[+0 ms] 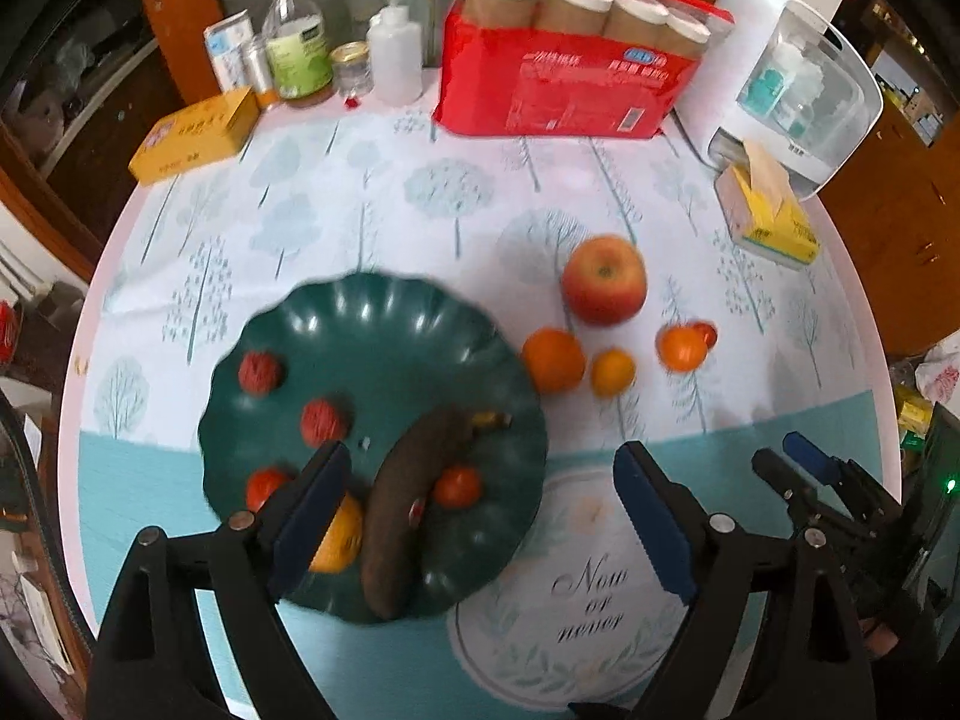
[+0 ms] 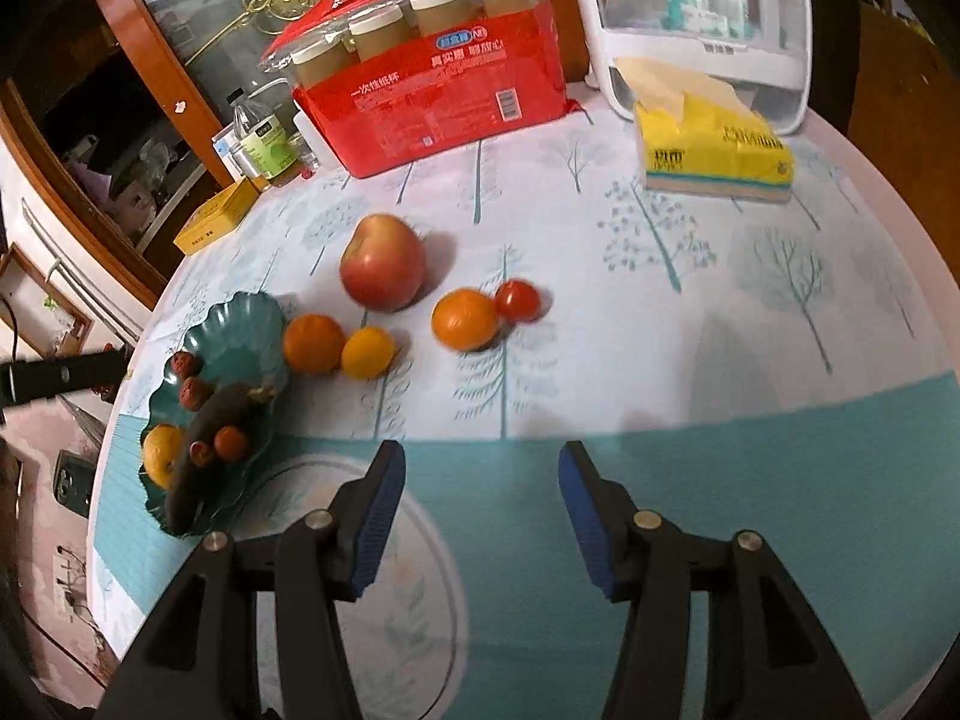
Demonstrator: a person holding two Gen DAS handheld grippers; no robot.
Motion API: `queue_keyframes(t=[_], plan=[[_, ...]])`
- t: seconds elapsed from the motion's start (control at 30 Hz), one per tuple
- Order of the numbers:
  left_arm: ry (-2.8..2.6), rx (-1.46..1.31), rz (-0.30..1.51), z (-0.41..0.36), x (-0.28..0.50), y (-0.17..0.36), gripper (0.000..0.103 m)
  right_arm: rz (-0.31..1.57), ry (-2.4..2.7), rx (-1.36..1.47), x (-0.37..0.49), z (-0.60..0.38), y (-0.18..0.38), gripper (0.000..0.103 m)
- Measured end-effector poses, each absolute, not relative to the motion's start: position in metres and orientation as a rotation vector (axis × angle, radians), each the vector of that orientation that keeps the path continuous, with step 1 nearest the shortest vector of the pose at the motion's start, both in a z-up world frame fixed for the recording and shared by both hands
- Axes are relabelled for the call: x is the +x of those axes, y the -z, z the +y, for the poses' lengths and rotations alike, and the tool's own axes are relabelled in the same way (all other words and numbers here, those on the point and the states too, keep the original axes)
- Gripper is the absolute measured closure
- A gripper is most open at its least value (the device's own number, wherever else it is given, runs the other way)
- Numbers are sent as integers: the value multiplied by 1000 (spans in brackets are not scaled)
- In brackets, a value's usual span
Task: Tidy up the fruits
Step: 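Reach the left tool to the red apple while the right tool reaches a tangerine, then close the left tool on the apple while the right tool grasps the tangerine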
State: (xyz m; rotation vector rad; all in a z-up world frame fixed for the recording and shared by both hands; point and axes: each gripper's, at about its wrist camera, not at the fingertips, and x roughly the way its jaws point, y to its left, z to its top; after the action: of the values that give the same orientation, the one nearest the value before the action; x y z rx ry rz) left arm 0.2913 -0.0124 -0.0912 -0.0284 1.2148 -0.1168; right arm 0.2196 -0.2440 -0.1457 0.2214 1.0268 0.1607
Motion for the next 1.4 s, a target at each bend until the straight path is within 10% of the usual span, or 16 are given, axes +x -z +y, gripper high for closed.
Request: queue_keyframes(t=[1.4], plan=[[266,-32,1240,-105,423,208,17,889,-278,-41,293,-202,189,49]])
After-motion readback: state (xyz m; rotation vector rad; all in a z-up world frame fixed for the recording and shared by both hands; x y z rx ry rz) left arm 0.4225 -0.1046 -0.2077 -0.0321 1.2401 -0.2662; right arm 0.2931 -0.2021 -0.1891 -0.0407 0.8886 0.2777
